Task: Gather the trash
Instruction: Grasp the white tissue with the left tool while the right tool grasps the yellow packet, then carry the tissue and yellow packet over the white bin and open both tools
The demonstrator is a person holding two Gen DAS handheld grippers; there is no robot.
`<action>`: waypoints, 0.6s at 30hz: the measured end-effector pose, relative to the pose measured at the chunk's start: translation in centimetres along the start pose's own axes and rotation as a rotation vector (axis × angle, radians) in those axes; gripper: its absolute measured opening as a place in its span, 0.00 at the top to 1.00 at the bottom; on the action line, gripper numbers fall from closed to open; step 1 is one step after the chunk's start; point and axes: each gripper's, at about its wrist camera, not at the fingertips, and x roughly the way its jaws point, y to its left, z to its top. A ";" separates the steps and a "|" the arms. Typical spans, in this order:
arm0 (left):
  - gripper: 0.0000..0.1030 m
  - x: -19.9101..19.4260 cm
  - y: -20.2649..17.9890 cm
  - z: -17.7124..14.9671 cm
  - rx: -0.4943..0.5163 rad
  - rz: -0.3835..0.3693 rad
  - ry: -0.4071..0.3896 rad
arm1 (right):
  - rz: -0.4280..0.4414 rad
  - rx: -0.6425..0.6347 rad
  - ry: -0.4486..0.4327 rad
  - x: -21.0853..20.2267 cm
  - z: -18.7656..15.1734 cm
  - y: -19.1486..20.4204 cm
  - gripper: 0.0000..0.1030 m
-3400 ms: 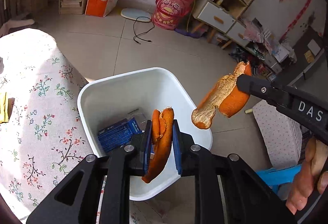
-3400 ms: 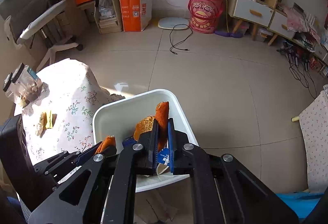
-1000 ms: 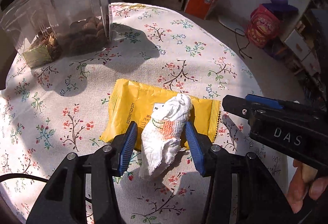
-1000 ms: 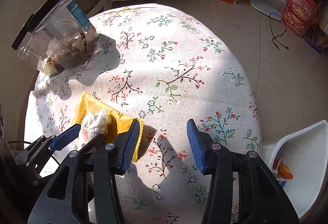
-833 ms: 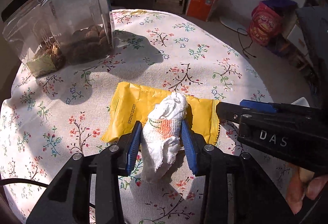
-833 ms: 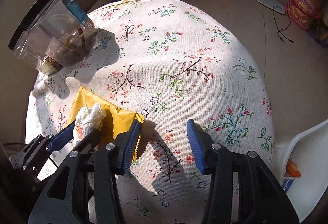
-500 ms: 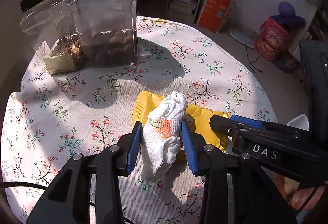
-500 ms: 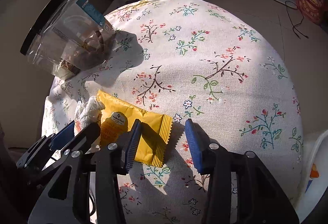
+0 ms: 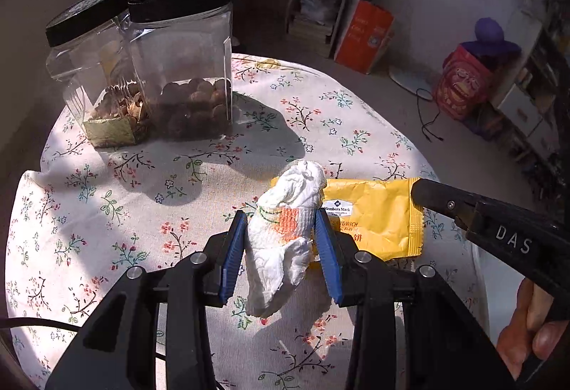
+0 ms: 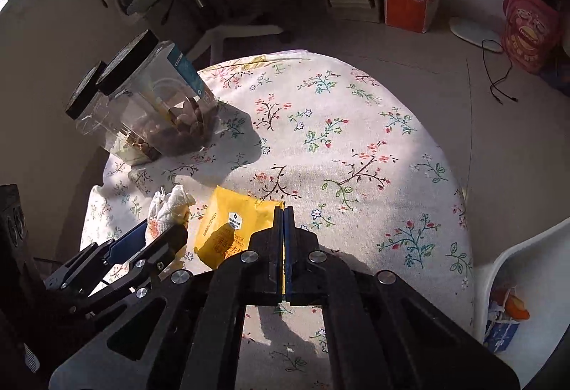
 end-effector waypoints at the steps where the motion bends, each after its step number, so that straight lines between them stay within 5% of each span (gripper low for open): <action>1: 0.62 -0.4 -0.6 0.1 0.010 -0.005 -0.007 | -0.011 -0.002 -0.014 -0.7 0.0 -0.2 1.00; 18: 0.62 -8.5 -11.7 0.1 0.137 -0.125 -0.145 | -0.137 0.045 -0.205 -13.3 -1.0 -5.7 1.00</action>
